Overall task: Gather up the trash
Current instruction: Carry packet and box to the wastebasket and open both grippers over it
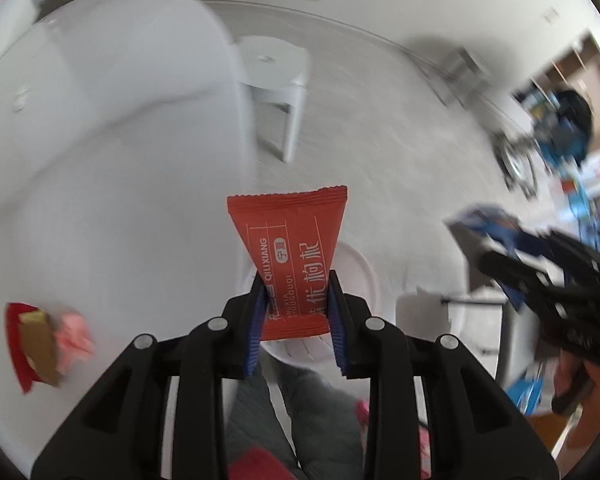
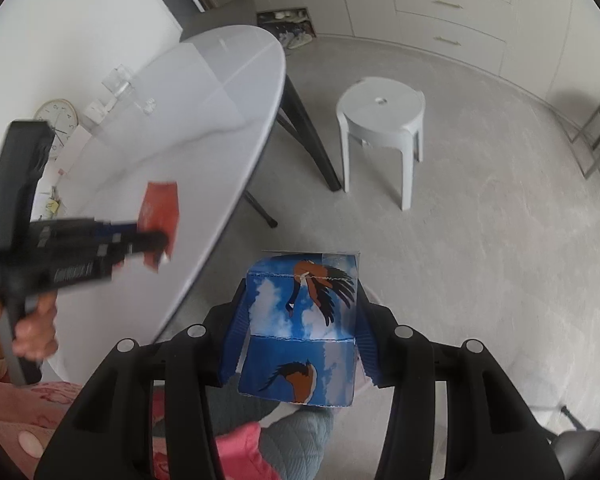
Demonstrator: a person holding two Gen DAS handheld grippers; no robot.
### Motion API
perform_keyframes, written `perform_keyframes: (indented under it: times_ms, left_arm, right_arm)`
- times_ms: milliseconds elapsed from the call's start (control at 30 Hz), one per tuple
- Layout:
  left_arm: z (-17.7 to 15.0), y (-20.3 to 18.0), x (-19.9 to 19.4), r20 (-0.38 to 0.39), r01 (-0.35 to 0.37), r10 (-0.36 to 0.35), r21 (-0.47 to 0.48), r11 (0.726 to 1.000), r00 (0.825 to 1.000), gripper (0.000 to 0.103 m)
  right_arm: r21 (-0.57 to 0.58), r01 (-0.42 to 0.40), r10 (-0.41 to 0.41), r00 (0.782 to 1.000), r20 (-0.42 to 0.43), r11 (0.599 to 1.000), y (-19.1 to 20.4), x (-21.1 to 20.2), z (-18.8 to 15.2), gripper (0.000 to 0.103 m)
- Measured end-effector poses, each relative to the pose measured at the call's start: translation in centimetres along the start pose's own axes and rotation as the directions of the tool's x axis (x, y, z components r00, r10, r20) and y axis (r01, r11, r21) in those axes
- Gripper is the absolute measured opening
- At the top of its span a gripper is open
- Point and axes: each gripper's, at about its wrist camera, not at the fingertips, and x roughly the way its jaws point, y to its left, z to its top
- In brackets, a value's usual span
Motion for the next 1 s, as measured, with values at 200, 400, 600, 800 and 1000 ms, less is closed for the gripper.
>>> perform_keyframes:
  times_ms: [200,400,600,800,1000]
  left_arm:
    - [-2.6,-5.8,0.8,-0.013,-0.024,0.026,0.137,0.990,1.000,0.073]
    - [-3.6,-7.3,-0.9,0.031,-0.042,0.037,0.172,0.984,0.999,0.082]
    - [-5.5,-8.0,-2.6,0.044,-0.069,0.063,0.152,0.986,0.997,0.082]
    - [-5.8,-7.1,-3.7,0.068,-0.090,0.082,0.123,0.988,0.994,0.082]
    - [-6.4,-6.0,-4.7,0.094,-0.118,0.108,0.101,0.988,0.990,0.082]
  right_arm:
    - [0.021,0.003,-0.003,1.000,0.005,1.000,-1.7,-1.4,-2.7,0.048]
    - [0.014,-0.013,0.013,1.000,0.008,1.000,-2.2,-1.8,-3.6,0.048]
    - [-0.008,-0.035,0.035,0.999,-0.010,0.999,-1.7,-1.1,-4.0,0.048]
    - [-0.027,-0.067,0.065,0.996,-0.061,0.997,-0.8,1.6,-4.0,0.049]
    - [-0.064,-0.037,0.029,0.993,-0.116,0.997,0.9,4.3,-4.3,0.084]
